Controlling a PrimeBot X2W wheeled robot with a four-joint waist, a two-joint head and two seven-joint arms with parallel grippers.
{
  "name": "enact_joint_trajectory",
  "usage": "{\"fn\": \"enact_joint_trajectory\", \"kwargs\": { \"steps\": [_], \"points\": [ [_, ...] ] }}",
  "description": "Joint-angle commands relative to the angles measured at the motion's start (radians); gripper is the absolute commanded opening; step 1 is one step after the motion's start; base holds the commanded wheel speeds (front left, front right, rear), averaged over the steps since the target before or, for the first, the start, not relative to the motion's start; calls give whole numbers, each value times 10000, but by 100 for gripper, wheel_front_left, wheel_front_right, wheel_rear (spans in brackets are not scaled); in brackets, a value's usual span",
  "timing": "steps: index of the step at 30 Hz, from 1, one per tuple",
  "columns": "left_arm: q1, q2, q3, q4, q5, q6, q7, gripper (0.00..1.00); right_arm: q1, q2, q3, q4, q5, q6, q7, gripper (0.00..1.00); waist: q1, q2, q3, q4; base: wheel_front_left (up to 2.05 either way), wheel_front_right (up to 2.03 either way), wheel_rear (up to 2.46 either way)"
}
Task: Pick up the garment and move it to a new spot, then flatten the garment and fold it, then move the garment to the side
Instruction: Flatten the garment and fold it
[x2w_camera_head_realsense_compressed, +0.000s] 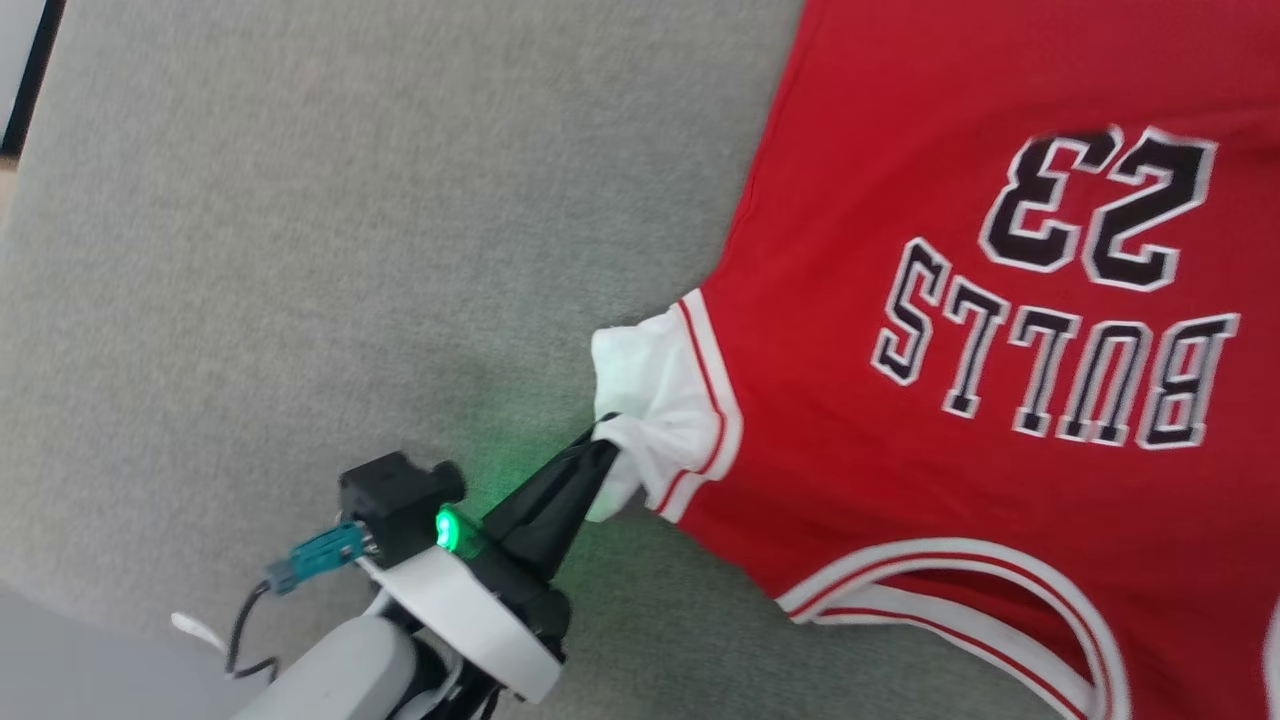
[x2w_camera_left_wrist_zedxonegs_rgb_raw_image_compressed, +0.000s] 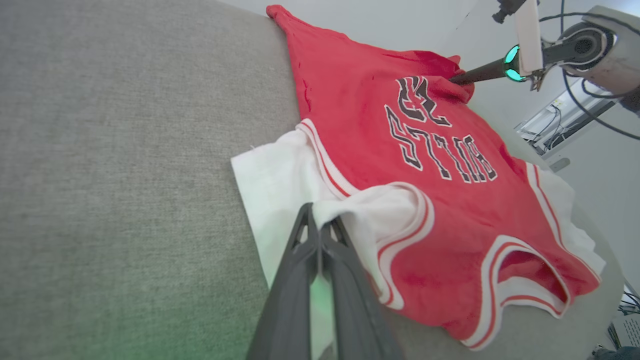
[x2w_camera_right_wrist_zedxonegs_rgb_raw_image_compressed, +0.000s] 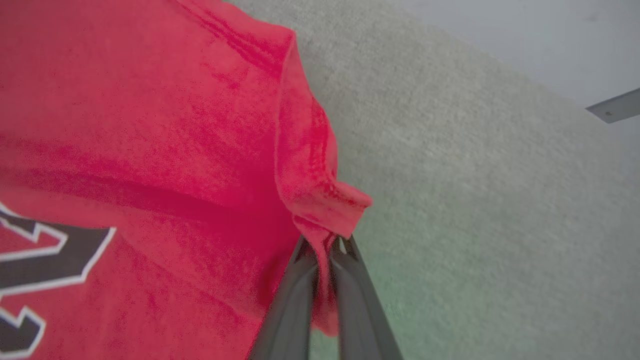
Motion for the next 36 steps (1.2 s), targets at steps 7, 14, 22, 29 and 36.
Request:
{"fn": "enact_joint_trajectory", "kwargs": {
  "steps": [7,14,22,29,36],
  "points": [
    [748,457,621,0,-383,-36,-51,0,2871,-1522,-46,-1953,1834,-5,-520,0,0,0,-1249,-1226,0,0,0],
    [1083,743,1096,-56,-695,-39,-48,0,6444,-2733,-220,-4057,3049,-4,-934,0,0,0,-1518,-1963,0,0,0],
    [1267,966,1414,6,-953,-41,-38,0,9990,-2487,-299,-6507,2664,-2,-668,0,0,0,-1745,-2443,0,0,0],
    [1461,989,1487,-25,-933,-42,-38,0,11172,-1447,-2147,-6885,1549,-4,-1031,84,0,0,-1826,-2559,0,0,0],
    [1531,899,1553,-151,-829,-42,-38,0,11854,-1069,-5831,-7209,871,-4,-603,100,0,0,-1751,-2432,0,0,0]
  ]
}}
